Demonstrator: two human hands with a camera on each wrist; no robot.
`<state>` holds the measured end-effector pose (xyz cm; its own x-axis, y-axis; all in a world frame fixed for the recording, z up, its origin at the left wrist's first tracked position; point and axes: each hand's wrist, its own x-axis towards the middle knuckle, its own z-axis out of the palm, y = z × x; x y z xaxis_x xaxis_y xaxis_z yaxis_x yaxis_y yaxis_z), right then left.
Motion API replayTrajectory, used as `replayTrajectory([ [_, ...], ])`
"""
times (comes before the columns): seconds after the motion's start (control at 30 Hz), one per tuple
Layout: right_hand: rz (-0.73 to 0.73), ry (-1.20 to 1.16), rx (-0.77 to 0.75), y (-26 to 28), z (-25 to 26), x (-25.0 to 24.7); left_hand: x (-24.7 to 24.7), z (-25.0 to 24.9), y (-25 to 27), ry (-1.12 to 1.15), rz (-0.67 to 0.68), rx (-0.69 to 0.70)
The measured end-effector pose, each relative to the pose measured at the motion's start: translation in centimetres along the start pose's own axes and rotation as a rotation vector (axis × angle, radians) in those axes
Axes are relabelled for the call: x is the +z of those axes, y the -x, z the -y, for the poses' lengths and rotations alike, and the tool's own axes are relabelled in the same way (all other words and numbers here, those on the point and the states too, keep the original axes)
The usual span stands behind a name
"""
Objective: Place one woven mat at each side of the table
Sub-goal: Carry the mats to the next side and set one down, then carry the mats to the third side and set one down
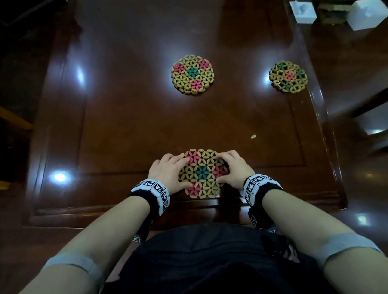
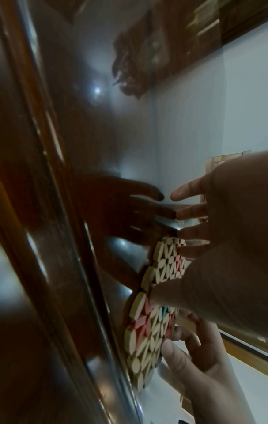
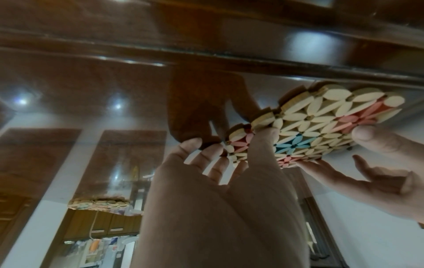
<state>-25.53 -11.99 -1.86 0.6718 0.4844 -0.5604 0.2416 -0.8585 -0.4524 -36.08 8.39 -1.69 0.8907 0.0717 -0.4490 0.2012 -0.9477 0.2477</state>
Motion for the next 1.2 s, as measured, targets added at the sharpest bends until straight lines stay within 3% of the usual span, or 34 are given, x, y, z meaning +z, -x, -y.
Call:
replayTrajectory([
  [0.63, 0.029, 0.008, 0.016, 0.0, 0.5, -0.3, -0.1, 0.8, -0.1, 0.09, -0.029, 0.023],
  [0.77, 0.051, -0.113, -0.013, -0.2, 0.1, -1.2, -0.4, 1.3, -0.3, 0.143, -0.074, 0.034],
  [1.03, -0.133, -0.26, 0.075, -4.4, -0.4, -7.0, -5.4, 3.6, -5.0, 0.335, -0.17, -0.176],
  [1.2, -0.131, -0.306, 0.094, -10.5, 1.5, -11.6, -8.8, 4.1, -11.5, 0.534, -0.252, -0.355],
])
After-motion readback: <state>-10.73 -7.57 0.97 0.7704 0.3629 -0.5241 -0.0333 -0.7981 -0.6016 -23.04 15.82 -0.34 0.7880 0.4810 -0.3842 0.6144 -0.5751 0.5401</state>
